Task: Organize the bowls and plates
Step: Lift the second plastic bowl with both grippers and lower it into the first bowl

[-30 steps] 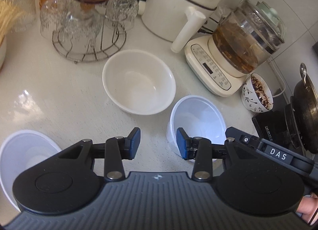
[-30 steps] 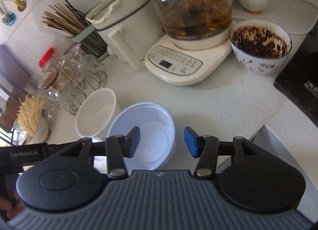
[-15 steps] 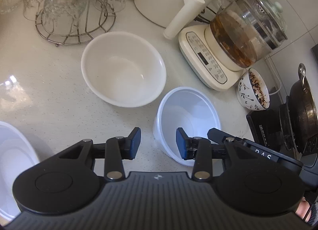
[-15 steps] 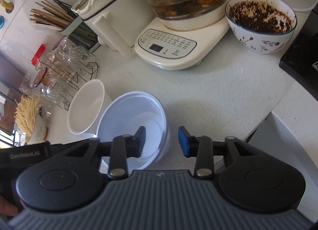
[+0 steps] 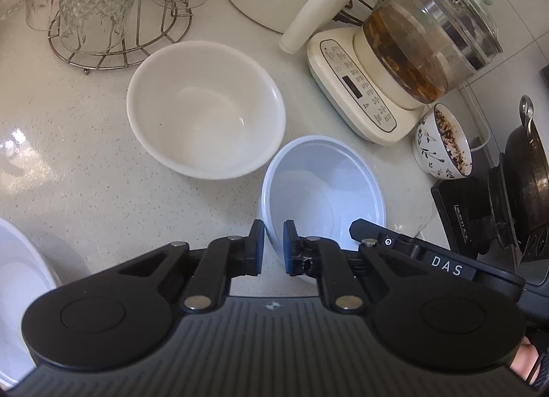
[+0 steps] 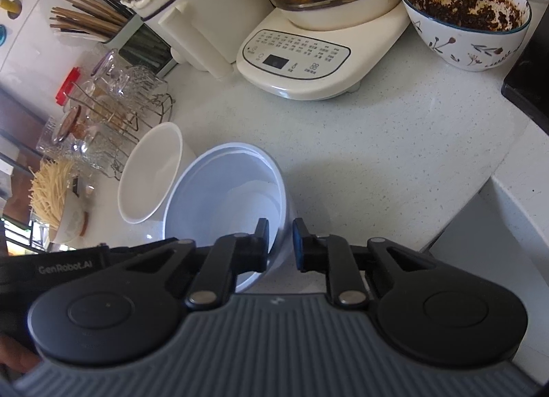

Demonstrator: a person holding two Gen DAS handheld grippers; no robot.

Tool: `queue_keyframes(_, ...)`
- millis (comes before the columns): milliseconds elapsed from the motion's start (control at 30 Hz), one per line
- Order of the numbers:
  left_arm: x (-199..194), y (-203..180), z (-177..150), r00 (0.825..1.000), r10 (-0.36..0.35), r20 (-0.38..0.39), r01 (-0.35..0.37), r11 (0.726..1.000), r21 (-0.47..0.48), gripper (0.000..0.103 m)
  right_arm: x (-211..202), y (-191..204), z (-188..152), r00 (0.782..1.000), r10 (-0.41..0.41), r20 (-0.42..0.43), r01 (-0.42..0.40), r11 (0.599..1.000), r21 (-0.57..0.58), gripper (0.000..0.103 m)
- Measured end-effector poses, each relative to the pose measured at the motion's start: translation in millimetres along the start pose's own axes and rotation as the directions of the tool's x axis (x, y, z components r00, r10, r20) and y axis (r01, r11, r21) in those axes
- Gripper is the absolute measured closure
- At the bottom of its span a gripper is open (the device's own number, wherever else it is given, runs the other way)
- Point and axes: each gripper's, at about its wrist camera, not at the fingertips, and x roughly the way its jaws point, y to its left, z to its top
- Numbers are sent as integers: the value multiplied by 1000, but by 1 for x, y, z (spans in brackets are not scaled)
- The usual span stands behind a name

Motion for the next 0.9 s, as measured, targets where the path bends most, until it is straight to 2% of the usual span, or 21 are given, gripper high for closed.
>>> queue_keyframes(367,-18,-7,-3,999,-39,16,39,999,10,90,-18,2,0,1000,1,26,-1,1000,-31,88)
queue_keyframes(600,-35,-18,-8,998,-48,32,47,998,35,90,-33,-1,0,1000,23,20,-23,1000,-10,88)
queue_keyframes(900,-68,-16,-13,996,-54,70,52,998,38,90,-50,18,-5,999,30,39,-28,998,-60,88)
